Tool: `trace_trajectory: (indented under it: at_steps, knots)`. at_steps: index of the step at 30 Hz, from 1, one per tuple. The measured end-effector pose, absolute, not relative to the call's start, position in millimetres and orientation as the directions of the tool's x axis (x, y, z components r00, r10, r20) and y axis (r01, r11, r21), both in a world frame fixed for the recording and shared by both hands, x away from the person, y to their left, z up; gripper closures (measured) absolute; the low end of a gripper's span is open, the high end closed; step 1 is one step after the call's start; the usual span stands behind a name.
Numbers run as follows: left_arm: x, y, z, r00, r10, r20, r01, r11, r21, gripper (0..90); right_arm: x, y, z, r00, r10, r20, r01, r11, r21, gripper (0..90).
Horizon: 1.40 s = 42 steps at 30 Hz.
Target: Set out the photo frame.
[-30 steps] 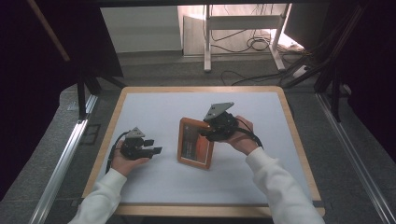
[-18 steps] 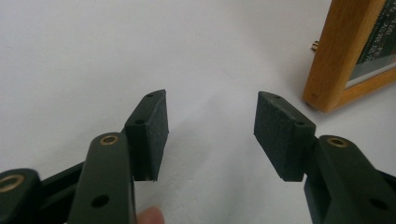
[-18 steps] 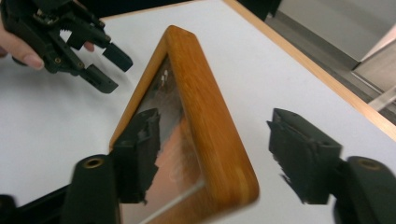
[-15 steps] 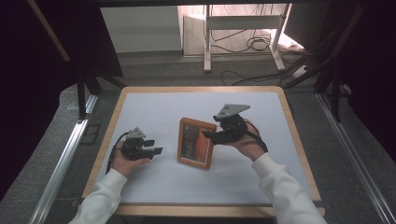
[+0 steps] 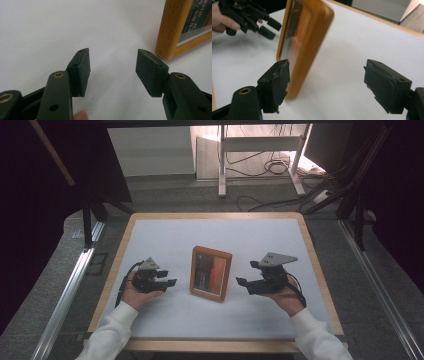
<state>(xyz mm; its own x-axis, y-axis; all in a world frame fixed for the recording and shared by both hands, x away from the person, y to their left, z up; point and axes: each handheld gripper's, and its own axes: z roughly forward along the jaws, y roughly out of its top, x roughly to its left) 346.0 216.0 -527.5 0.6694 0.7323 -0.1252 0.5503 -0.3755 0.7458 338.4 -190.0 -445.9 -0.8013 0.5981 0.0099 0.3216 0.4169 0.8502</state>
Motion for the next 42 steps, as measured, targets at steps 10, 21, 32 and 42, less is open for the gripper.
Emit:
trace_trajectory:
  at_steps: [10, 21, 32, 42]
  knots:
    - [345, 204, -531, 0.671, 0.730, -0.126, 0.560, -0.389, 0.731, 41.4, 309, -225, -483, -0.772, 0.635, 0.044, 0.377, 0.400, 0.836, 20.1]
    - [346, 194, -530, 0.694, 0.707, -0.138, 0.544, -0.389, 0.743, 65.4, 308, -228, -501, -0.768, 0.640, 0.043, 0.405, 0.432, 0.806, 18.6]
    - [353, 170, -531, 0.720, 0.677, -0.150, 0.529, -0.398, 0.750, 89.4, 308, -230, -502, -0.760, 0.649, 0.027, 0.404, 0.440, 0.802, 18.5]
    - [348, 163, -529, 0.752, 0.646, -0.130, 0.502, -0.434, 0.748, 89.8, 308, -230, -503, -0.759, 0.651, 0.013, 0.397, 0.446, 0.802, 18.4]
